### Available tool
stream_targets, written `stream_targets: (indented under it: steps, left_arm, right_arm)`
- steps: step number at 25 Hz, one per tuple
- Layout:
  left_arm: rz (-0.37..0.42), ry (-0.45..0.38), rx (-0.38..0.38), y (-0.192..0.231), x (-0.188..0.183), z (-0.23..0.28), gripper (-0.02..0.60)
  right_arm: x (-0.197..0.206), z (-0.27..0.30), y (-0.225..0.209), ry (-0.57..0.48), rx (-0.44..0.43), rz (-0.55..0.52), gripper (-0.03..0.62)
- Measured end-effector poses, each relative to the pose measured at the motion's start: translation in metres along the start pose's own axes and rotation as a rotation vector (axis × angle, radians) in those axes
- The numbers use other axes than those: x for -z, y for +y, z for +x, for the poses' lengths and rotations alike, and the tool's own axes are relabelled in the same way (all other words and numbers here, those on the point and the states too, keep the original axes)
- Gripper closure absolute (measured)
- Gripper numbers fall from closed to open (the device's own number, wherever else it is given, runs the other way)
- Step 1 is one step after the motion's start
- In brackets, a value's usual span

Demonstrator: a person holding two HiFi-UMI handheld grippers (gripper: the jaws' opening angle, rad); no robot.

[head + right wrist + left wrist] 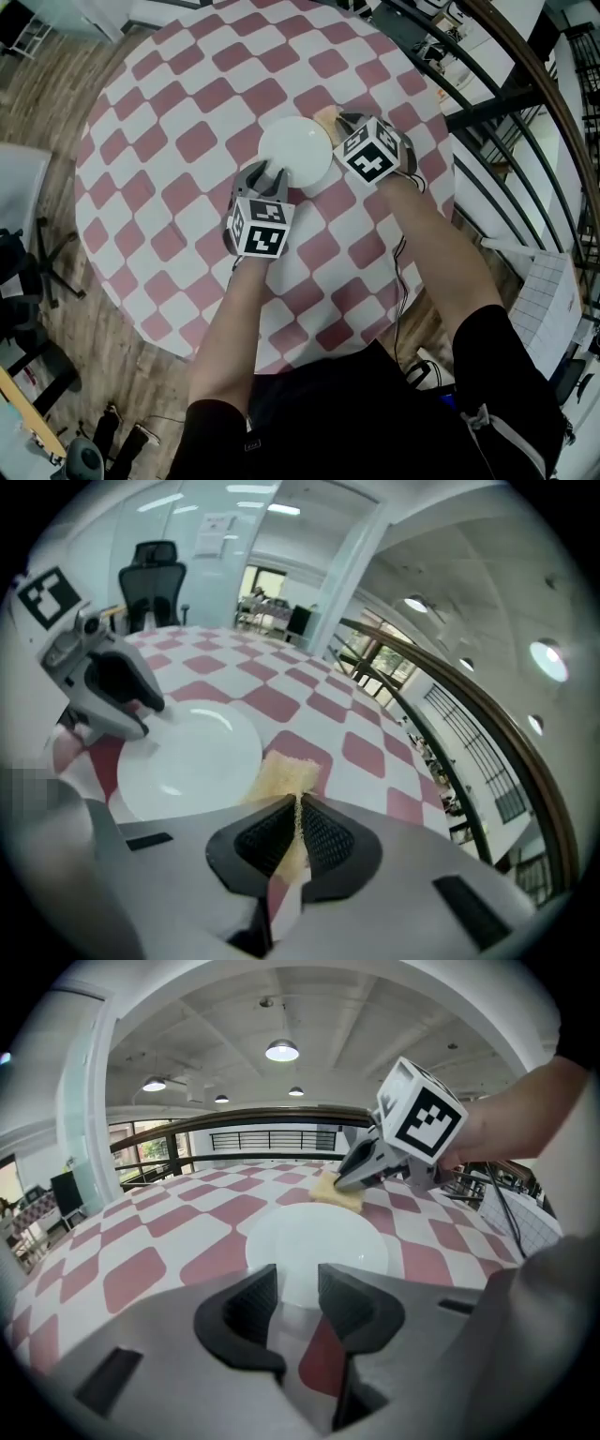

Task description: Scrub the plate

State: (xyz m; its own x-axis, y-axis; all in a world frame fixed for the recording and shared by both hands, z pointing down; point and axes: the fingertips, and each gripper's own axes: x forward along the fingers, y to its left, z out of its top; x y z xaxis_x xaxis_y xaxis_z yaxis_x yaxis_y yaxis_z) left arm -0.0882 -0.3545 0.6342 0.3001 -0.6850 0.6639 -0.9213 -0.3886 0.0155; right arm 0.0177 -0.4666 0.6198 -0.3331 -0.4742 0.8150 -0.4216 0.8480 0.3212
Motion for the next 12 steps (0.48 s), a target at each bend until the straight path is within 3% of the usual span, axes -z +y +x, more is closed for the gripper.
stream_targets:
  steps: [3,7,9,12]
  left_arm:
    - [-0.027,-0.006,0.022,-0.002,-0.001,-0.001,0.448]
    - [-0.039,-0.011,0.019,0.0,-0.001,-0.001,0.448]
    - [-0.039,-0.011,0.012,0.0,0.0,-0.001,0.448]
    - [-0.027,-0.012,0.008,-0.001,0.0,-0.002,0.454]
  right_arm:
    - [-0.01,-0.03,0.018,-0.111,-0.069,0.12,0.565]
    - [-0.019,-0.036,0.104,-0.106,-0.306,0.076,0.565]
    - [-0.017,-0.027,0.125,-0.072,-0.341,0.055,0.565]
    - [-0.027,-0.013,0.129,-0.066,-0.314,0.044,0.565]
